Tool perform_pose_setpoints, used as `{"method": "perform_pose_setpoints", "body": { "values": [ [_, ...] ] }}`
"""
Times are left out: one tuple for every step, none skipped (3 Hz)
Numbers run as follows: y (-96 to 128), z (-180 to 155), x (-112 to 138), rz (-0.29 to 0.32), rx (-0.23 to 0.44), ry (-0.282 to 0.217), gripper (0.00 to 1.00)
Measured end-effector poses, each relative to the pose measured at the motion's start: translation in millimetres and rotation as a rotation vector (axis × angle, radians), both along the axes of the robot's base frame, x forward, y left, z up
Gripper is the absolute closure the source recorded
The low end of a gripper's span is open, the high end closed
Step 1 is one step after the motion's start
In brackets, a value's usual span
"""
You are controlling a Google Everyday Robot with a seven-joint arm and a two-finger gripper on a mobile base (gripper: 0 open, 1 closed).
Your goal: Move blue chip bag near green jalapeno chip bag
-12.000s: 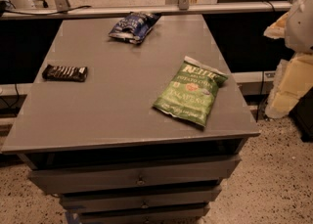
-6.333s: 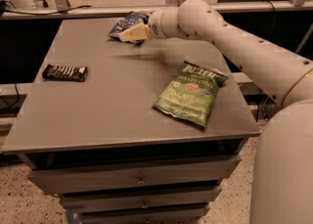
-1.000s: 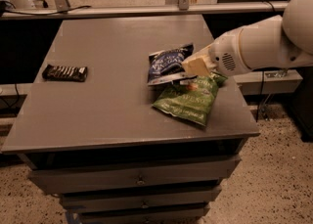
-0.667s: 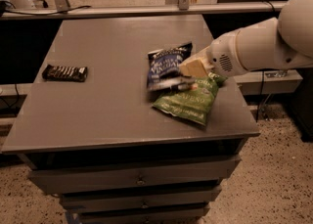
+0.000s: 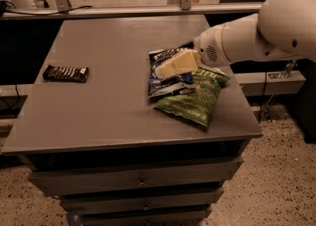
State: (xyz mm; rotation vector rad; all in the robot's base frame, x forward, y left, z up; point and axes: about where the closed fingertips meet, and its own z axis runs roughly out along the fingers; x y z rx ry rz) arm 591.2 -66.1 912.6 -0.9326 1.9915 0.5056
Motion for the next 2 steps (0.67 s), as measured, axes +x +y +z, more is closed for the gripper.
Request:
{"method": "perform_pose_setpoints", "body": {
  "values": [
    [-4,6,6,-0.023,0.001,-0.017,0.0],
    [-35,19,-15,-0.07,-0.057,-0.044,0.0]
  ]
}}
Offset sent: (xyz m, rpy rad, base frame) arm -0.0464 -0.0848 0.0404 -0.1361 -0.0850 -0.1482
